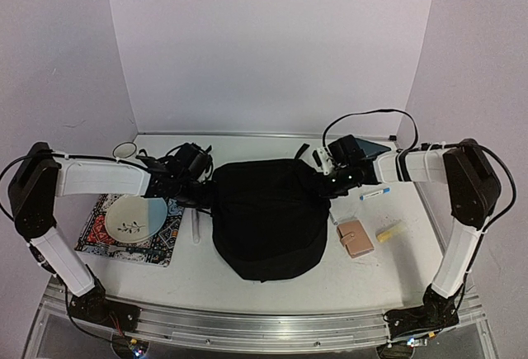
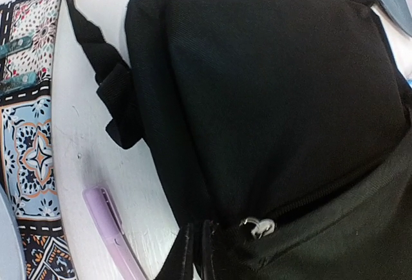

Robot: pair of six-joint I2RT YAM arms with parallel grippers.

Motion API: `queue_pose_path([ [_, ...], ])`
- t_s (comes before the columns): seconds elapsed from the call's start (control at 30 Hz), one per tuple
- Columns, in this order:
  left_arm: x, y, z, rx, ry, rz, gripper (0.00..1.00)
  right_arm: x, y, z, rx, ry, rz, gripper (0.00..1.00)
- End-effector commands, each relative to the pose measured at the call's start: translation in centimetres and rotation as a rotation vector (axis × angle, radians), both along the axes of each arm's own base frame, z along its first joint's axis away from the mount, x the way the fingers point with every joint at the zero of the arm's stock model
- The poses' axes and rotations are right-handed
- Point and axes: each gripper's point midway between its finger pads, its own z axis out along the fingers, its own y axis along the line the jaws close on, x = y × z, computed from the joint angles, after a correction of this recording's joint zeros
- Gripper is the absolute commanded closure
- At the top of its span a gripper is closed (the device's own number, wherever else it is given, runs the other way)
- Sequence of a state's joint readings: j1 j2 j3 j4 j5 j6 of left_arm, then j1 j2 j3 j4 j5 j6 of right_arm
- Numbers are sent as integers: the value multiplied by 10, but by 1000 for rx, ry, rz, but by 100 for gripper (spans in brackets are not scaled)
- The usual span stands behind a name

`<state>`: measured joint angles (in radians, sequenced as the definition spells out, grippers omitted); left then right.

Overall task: Pack the student bag
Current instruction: Unzip the lower front pocket of the student bag, then pick up the lower front pocket of the student bag.

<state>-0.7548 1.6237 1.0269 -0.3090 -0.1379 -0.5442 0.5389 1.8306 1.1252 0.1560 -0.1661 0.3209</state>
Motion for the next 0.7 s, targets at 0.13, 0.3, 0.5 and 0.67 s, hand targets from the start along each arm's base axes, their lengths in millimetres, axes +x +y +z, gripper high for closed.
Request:
queue_pose_path([
  [0.13, -2, -13, 72, -111, -127, -86, 59, -15, 26, 108, 50, -175, 137, 60],
  [0.3, 8, -12, 95, -93, -205, -102, 38, -25, 66, 127, 57, -223, 259, 48],
  [0.5, 23, -20, 87, -48, -209, -133, 27, -21, 122, 120, 47, -227, 361, 46],
  [0.67, 28, -30, 76, -35, -188, -162, 25, -17, 150, 88, 10, -172, 395, 50],
])
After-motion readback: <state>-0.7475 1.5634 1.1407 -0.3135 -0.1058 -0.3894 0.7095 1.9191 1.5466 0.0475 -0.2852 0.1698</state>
